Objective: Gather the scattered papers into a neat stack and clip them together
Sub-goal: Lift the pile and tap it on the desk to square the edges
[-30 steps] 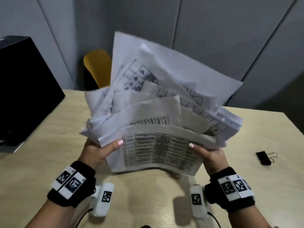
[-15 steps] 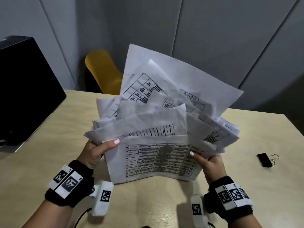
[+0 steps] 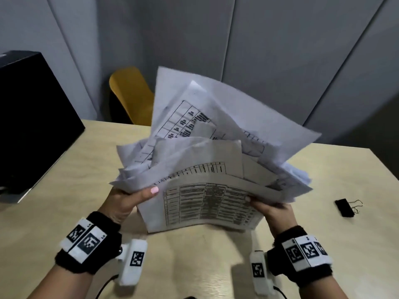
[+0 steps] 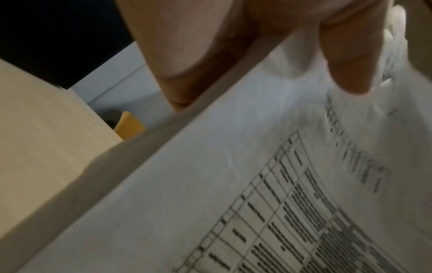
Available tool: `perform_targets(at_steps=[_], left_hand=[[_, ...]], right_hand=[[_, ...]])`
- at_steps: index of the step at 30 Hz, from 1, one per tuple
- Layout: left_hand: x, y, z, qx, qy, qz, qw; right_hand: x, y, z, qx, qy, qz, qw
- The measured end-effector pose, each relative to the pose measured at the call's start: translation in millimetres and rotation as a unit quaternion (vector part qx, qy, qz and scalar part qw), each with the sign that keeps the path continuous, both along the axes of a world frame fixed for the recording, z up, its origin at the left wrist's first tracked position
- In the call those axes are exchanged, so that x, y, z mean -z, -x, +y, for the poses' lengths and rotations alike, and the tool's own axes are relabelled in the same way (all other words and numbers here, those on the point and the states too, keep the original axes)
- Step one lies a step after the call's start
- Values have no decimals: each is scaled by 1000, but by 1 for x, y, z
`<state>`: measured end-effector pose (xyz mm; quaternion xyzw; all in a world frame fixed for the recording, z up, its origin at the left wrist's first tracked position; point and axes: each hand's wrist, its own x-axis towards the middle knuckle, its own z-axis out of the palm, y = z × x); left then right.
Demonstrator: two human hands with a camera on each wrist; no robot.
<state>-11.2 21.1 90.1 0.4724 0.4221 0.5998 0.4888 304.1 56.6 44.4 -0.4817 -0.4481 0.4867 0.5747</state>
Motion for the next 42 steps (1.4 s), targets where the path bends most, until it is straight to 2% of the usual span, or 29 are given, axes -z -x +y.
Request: perform_targets(at_steps=[4,12,16,21,26,31,33,38,42], left_hand=[[2,-5,1,2,27,-51,998],[1,-4,3,-20,37,-69,997],[8,-3,6,-37,68,-65,995],[10,-3,5,-35,60,3,998],[8,-3,4,-40,64,24,997],[14,5,5,-61,109,47,991],[14,5,4,-61,98,34,993],[15,2,4,-48,85,23,995],[12,1,1,-50,77,31,995]], right_hand=[[7,6,-1,-10,-10,-13,1000],[22,5,-12,114,-54,-81,989],[33,3,-14,141,-59,-66,986],[34,8,-18,194,-57,-88,975],[18,12,-22,233,-121,-138,955],[-30,14,-23,229,-275,-233,904],[-53,13,-21,222,-325,-281,875],[-101,24,-17,247,-386,-432,776],[-121,47,-16,206,-391,-494,749]])
